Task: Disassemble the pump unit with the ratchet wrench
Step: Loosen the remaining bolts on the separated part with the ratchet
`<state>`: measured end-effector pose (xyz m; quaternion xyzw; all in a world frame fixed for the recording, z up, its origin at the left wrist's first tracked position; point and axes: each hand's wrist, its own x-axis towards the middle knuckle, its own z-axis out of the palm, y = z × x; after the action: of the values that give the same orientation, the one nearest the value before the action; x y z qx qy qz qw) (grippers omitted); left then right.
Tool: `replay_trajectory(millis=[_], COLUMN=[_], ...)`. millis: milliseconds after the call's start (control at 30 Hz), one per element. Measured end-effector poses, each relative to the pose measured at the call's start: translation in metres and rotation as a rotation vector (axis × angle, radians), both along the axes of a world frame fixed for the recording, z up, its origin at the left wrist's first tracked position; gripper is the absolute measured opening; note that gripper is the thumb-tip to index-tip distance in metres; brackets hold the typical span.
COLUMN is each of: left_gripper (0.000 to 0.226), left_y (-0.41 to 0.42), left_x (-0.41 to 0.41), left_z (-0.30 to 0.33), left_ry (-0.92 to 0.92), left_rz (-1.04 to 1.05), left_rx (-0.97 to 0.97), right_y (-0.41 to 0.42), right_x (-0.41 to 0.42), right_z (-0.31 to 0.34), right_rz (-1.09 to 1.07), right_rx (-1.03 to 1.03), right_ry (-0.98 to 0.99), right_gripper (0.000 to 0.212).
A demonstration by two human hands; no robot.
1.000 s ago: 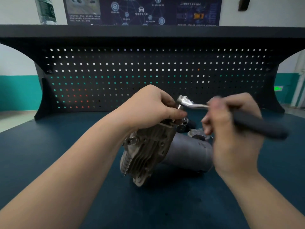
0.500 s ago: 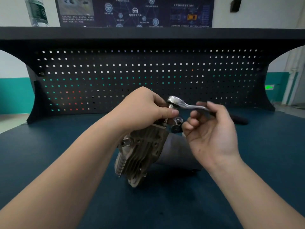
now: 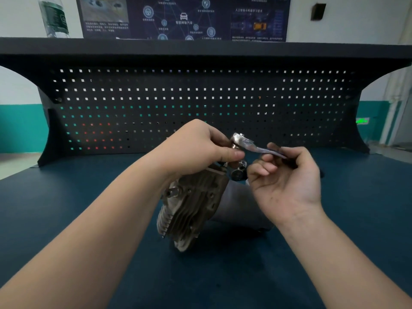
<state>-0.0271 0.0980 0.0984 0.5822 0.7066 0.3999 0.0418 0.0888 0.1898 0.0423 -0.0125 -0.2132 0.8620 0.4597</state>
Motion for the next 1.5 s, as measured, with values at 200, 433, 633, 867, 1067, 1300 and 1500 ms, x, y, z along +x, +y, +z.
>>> replay_trajectory(millis=[200, 433, 633, 867, 1067, 1300, 1500], left_gripper=[0.018, 0.017, 0.02, 0.02, 0.019, 0.014, 0.022], left_y=[0.0, -0.002, 0.001, -0.001, -0.001, -0.002, 0.002], left_x=[0.0, -0.008, -0.005, -0.003, -0.002, -0.008, -0.006], left_z=[0.0, 0.0, -0.002, 0.001, 0.0, -0.001, -0.002], left_ry=[-0.008, 0.006, -0.034, -0.007, -0.007, 0.009, 0.034], left_rz=[0.011, -0.056, 0.005, 0.0, 0.008, -0.049, -0.003], left_rx=[0.03, -0.042, 0.014, -0.037, -0.029, -0.033, -0.025], right_y=[-0.012, -0.006, -0.001, 0.011, -0.012, -0.006, 0.011], right_x=[0.005, 0.01, 0.002, 0.0, 0.011, 0.009, 0.001], right_z=[-0.008, -0.005, -0.003, -0.001, -0.004, 0.0, -0.002], right_rz=[-0.858, -0.913, -0.066, -0.051, -0.919, -0.589, 0.041], right_rx=[1.256, 1.029, 0.031, -0.085, 1.117, 0.613, -0.166], right_ry=[-0.24, -0.297, -0.011, -0.019, -0.161, -0.119, 0.014], right_gripper=[0.024, 0.013, 0.024, 0.034, 0.018, 0.017, 0.028])
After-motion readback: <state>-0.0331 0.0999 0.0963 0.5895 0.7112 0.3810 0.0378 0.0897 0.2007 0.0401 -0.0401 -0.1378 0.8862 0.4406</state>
